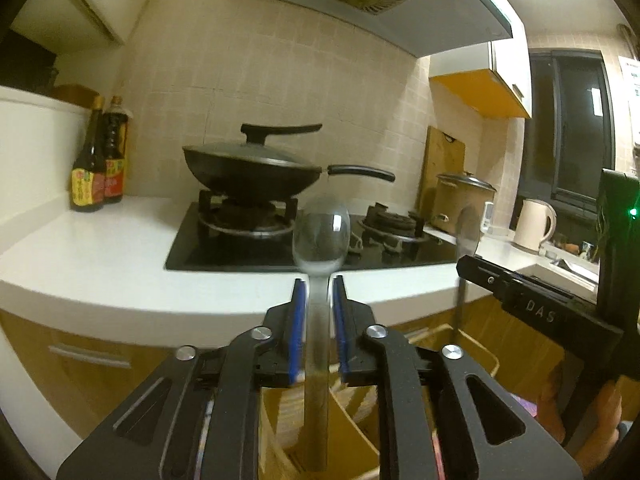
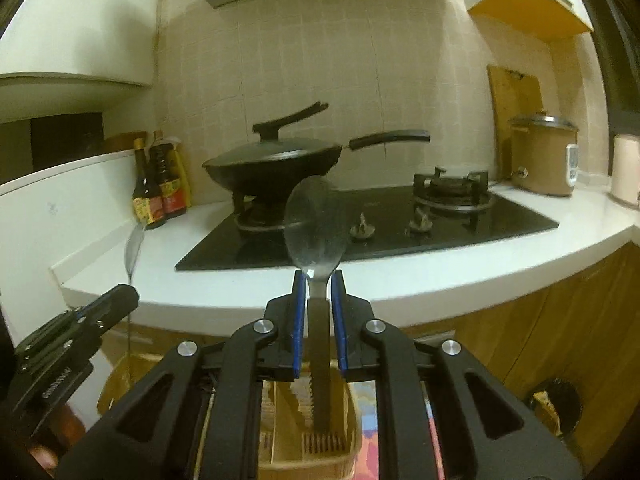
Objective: Organize utensils
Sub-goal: 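Lift both spoons over the tan basket and open both tools to drop them in, then grasp another clear spoon with the left tool while the right tool grasps a dark spoon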
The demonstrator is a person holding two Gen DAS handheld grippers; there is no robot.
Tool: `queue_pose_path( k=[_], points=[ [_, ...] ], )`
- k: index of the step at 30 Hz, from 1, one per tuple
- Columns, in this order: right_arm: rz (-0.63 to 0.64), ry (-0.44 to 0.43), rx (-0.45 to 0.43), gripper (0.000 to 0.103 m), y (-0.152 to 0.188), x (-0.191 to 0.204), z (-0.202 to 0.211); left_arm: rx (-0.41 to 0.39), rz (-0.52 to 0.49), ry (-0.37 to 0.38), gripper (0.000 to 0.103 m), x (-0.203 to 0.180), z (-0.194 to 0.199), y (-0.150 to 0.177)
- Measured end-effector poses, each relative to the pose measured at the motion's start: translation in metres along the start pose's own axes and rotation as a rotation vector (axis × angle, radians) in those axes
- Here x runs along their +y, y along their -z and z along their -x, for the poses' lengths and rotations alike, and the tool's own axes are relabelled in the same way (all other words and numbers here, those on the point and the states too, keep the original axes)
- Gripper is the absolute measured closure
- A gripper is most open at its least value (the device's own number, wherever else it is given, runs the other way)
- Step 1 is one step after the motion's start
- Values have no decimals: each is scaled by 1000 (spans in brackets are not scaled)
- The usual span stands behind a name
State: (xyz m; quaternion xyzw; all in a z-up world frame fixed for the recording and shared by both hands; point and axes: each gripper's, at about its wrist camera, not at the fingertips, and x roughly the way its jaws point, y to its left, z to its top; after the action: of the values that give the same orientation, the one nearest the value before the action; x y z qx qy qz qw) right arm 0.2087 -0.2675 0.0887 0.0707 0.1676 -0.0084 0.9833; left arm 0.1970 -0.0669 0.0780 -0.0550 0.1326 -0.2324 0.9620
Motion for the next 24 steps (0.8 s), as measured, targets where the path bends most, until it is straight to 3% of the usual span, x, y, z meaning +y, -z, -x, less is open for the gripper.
queue_pose_path(
  k=[2, 4, 8, 13, 15, 19, 24],
  points=[
    [-15, -27, 19, 79, 4, -3, 7, 0, 8, 4, 75, 4, 5, 2],
    [-19, -38, 42, 78, 10, -5, 18, 9, 29, 20, 75, 8, 13, 3],
    [-35, -66, 79, 78, 22, -8, 40, 17, 69, 38, 56, 14, 35, 4],
    [-51, -87, 158, 78, 44, -8, 75, 78, 117, 40, 56, 21, 72, 12],
    [-50, -86, 202, 78, 57, -7, 86, 126, 134, 38, 56, 23, 80, 19],
    [-68, -93, 334, 78, 89, -8, 100, 316, 190, 27, 55, 30, 83, 50],
    [-107, -133, 561, 78, 138, -9, 103, 489, 217, 2, 55, 37, 73, 87]
  ],
)
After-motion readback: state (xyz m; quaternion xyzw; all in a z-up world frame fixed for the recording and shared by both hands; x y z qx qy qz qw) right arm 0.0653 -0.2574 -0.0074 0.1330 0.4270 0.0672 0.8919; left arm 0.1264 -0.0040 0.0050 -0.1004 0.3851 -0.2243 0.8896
